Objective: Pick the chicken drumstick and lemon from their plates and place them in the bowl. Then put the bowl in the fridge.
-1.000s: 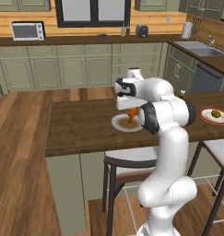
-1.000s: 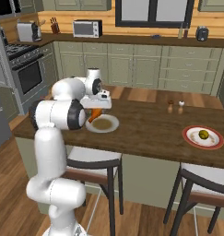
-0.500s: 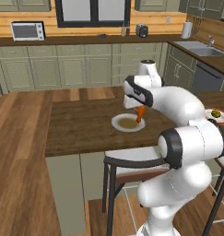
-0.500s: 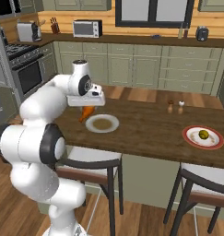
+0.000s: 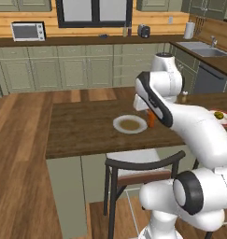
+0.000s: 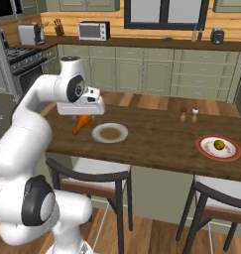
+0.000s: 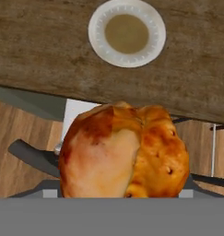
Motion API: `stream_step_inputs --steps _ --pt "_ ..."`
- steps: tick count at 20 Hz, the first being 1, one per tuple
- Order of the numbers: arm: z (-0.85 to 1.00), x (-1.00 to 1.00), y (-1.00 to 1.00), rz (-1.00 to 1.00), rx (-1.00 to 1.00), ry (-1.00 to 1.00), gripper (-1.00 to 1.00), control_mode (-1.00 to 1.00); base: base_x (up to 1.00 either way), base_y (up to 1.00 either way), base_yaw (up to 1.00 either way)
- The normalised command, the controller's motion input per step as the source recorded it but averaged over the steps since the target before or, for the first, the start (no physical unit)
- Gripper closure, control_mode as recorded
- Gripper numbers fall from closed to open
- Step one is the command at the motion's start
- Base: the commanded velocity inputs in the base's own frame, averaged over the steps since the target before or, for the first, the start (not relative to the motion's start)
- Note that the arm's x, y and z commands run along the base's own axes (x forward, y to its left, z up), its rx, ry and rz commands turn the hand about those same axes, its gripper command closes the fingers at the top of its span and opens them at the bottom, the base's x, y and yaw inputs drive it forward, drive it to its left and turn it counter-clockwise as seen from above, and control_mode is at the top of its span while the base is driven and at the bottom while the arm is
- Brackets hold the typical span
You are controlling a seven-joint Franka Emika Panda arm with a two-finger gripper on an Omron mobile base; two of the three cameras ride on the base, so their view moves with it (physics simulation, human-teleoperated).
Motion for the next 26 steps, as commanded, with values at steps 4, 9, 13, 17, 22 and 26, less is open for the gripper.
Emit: stream_step_inputs --steps 4,9,13,17,22,26 --pt "0.09 -1.00 0.00 -0.07 0.02 0.00 1.00 -1.00 0.00 0.00 0.00" --pt "-0.14 -0.59 -0.02 -0.04 0.05 0.04 1.00 -1.00 0.00 0.00 0.00" --pt "-0.31 -0.60 0.00 -0.19 0.01 0.12 1.00 -1.00 0.00 0.00 0.00" --pt "-0.21 -0.07 0.00 -0.05 -0.01 0.05 1.00 -1.00 0.00 0.00 0.00" --pt "0.00 0.00 0.00 0.00 0.00 0.00 1.00 -1.00 0.00 0.00 0.00" --pt "0.00 0.00 0.00 0.00 0.00 0.00 1.00 1.00 -0.03 0.00 0.00"
